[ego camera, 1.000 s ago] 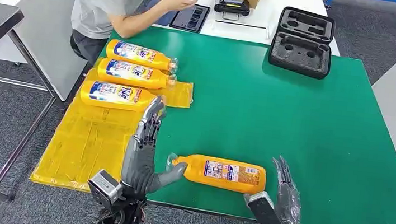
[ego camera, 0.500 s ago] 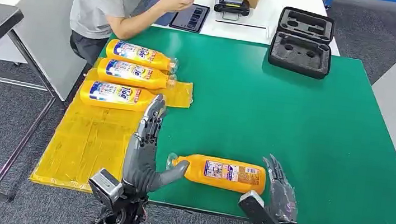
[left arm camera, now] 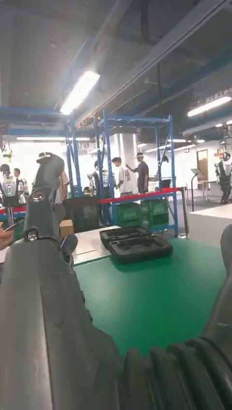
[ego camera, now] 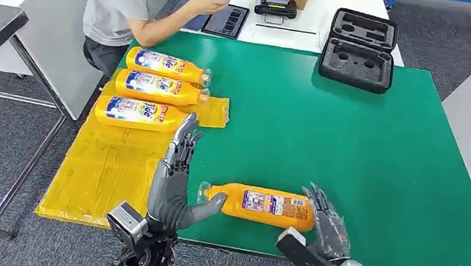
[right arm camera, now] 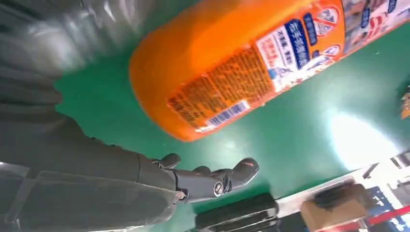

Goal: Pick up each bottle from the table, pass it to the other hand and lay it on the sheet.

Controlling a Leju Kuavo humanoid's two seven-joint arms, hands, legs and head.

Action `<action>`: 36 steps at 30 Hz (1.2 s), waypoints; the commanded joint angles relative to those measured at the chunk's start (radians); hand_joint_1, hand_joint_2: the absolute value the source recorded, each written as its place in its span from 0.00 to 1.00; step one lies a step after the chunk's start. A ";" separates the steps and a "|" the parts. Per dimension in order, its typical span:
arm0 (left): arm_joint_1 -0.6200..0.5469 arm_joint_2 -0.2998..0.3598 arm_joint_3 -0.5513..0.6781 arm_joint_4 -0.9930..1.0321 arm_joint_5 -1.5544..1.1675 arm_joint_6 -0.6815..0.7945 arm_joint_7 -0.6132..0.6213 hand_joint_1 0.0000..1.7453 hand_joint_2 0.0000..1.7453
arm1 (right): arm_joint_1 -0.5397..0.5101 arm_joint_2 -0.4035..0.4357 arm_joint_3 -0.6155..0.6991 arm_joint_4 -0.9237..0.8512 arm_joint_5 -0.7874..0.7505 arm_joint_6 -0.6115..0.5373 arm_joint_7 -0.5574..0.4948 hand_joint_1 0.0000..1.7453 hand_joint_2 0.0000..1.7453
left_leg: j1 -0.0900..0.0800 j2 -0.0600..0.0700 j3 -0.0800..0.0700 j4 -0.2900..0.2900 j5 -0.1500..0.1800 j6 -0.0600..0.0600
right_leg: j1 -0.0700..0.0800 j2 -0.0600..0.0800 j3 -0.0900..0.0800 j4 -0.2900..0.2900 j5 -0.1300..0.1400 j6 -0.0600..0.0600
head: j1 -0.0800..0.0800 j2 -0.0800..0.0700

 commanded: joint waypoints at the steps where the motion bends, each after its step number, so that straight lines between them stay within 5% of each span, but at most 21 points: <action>1: -0.034 0.007 -0.007 0.065 0.001 -0.004 0.003 0.00 1.00 | -0.100 -0.057 0.050 0.167 0.007 0.016 -0.003 0.00 1.00 | 0.001 0.002 0.007 -0.001 -0.002 -0.002 | 0.001 0.002 0.007 -0.003 -0.001 -0.002 | 0.000 0.000; 36: -0.034 0.008 -0.002 0.079 0.004 0.005 0.003 0.00 1.00 | -0.228 -0.098 0.103 0.377 -0.075 0.069 -0.059 0.00 1.00 | 0.001 0.001 0.008 -0.001 -0.003 -0.002 | 0.001 0.001 0.008 -0.002 -0.002 -0.002 | 0.000 0.000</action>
